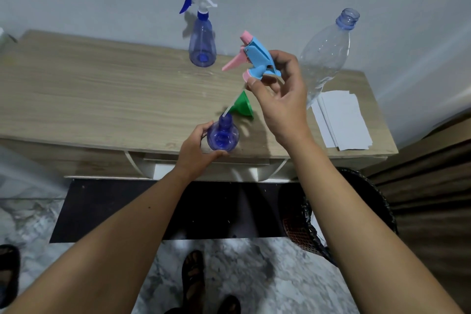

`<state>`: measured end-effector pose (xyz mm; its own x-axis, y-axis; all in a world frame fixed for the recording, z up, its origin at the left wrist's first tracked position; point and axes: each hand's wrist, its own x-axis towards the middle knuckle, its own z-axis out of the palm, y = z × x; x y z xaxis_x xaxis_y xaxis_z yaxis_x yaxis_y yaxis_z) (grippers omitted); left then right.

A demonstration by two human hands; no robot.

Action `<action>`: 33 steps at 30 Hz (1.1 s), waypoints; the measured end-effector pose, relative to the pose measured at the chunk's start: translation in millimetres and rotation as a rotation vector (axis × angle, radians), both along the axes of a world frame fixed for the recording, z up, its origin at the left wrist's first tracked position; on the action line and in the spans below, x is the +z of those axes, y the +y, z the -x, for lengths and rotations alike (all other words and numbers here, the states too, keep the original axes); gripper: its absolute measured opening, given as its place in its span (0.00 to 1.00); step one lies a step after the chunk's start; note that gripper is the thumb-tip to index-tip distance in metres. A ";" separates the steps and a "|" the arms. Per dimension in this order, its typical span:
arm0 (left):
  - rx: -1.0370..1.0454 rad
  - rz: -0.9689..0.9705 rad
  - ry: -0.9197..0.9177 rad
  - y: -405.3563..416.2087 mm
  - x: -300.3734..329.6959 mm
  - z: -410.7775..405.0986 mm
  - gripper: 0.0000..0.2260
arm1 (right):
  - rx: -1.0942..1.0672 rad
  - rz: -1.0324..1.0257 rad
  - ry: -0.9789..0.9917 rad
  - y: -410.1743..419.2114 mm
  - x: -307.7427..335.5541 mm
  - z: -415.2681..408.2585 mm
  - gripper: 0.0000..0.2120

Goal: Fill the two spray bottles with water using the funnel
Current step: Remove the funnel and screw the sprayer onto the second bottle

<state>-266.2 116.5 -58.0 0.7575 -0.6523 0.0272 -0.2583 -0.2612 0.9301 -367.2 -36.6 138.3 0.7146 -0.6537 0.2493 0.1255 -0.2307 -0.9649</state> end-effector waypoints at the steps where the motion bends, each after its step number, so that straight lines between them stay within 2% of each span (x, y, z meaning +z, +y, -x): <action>1: 0.001 -0.003 -0.003 -0.2 1.0 0.0 0.46 | -0.002 0.007 -0.008 -0.2 1.4 0.3 0.18; 6: 0.003 -0.005 -0.020 -2.3 -2.7 -0.6 0.43 | 0.063 0.026 0.023 -0.3 -4.9 0.7 0.17; 12: -0.002 -0.010 -0.025 -2.0 -1.3 0.4 0.43 | 0.151 0.058 0.272 -0.4 -48.0 -1.5 0.15; 18: -0.012 -0.015 -0.039 -2.2 -0.9 0.7 0.42 | 0.194 0.289 0.428 -3.7 -61.4 -8.8 0.14; 23: -0.018 0.035 -0.033 -2.2 1.8 2.9 0.44 | 0.342 0.555 0.538 -10.5 -45.4 -17.2 0.14; 25: -0.022 0.035 -0.023 -1.8 1.5 2.5 0.46 | 0.353 0.590 0.551 -12.6 -42.7 -19.8 0.13; 28: -0.010 0.004 -0.007 -2.2 -3.4 0.6 0.42 | 0.350 0.572 0.505 -15.1 -41.2 -20.7 0.13; 31: 0.001 -0.005 -0.016 -2.0 -3.4 -0.2 0.43 | 0.340 0.528 0.469 -16.3 -44.7 -19.3 0.14; 33: 0.005 -0.010 -0.030 -2.5 -4.3 -0.3 0.40 | 0.332 0.518 0.472 -18.3 -49.4 -16.3 0.15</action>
<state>-266.0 114.0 -62.3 0.7598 -0.6487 0.0432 -0.2846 -0.2722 0.9192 -350.9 -54.9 88.8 0.9591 -0.2700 0.0853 -0.1306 -0.6890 -0.7129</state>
